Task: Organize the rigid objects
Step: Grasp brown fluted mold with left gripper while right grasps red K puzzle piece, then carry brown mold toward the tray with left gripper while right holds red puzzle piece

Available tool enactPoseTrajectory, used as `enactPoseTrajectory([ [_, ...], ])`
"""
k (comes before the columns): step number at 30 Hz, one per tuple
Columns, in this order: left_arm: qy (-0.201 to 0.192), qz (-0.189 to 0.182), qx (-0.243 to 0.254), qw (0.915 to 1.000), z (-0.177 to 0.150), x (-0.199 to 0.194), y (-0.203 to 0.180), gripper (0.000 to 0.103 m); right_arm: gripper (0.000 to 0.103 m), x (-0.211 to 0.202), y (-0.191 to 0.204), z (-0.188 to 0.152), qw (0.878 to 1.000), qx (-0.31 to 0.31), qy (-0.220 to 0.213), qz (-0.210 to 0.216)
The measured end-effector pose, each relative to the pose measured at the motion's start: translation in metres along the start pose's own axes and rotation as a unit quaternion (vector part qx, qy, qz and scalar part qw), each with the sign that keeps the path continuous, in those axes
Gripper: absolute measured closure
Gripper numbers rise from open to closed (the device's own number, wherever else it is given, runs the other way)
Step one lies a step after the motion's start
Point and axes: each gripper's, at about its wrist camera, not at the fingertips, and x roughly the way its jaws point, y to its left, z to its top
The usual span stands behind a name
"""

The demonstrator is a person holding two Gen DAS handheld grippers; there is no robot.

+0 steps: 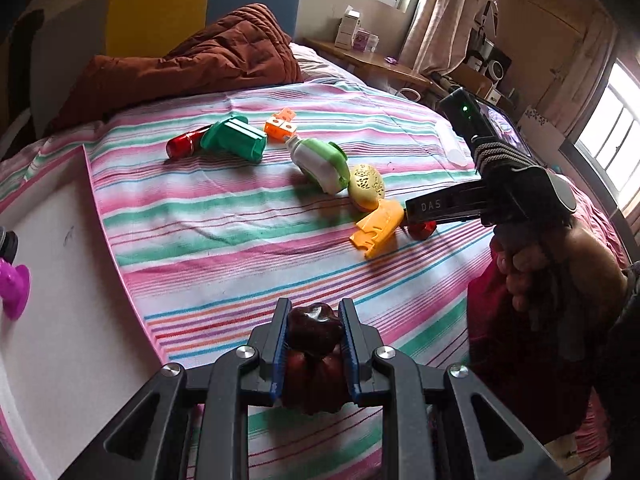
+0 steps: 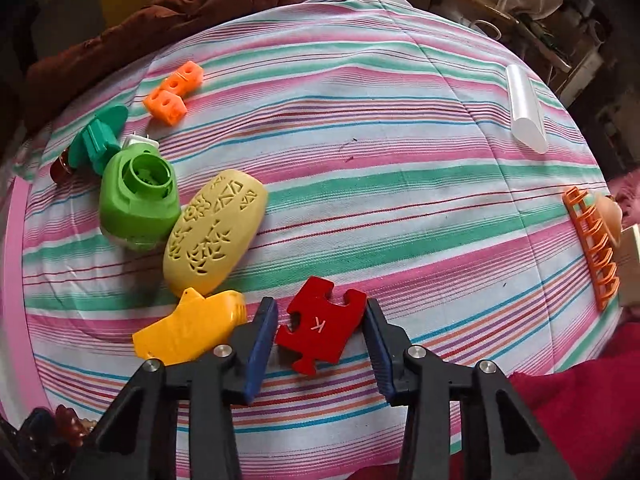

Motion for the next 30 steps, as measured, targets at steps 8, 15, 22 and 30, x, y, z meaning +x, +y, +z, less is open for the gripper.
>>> enactPoseTrajectory([
  [8, -0.006, 0.003, 0.002, 1.0, -0.002, -0.001, 0.0, 0.08, 0.059, -0.001, 0.002, -0.002, 1.0, -0.017, -0.006, -0.008],
  [15, -0.01, 0.007, 0.005, 0.9999, -0.003, -0.001, -0.002, 0.08, 0.06, -0.002, 0.0, -0.002, 1.0, -0.014, -0.009, -0.004],
  [22, -0.015, 0.008, 0.003, 0.9999, -0.003, -0.007, -0.002, 0.08, 0.068, -0.004, 0.011, -0.004, 0.998, -0.056, -0.022, -0.025],
  [30, -0.047, 0.004, -0.021, 0.9987, 0.0, -0.043, 0.012, 0.08, 0.068, 0.005, 0.015, 0.001, 0.998, -0.055, -0.023, -0.024],
])
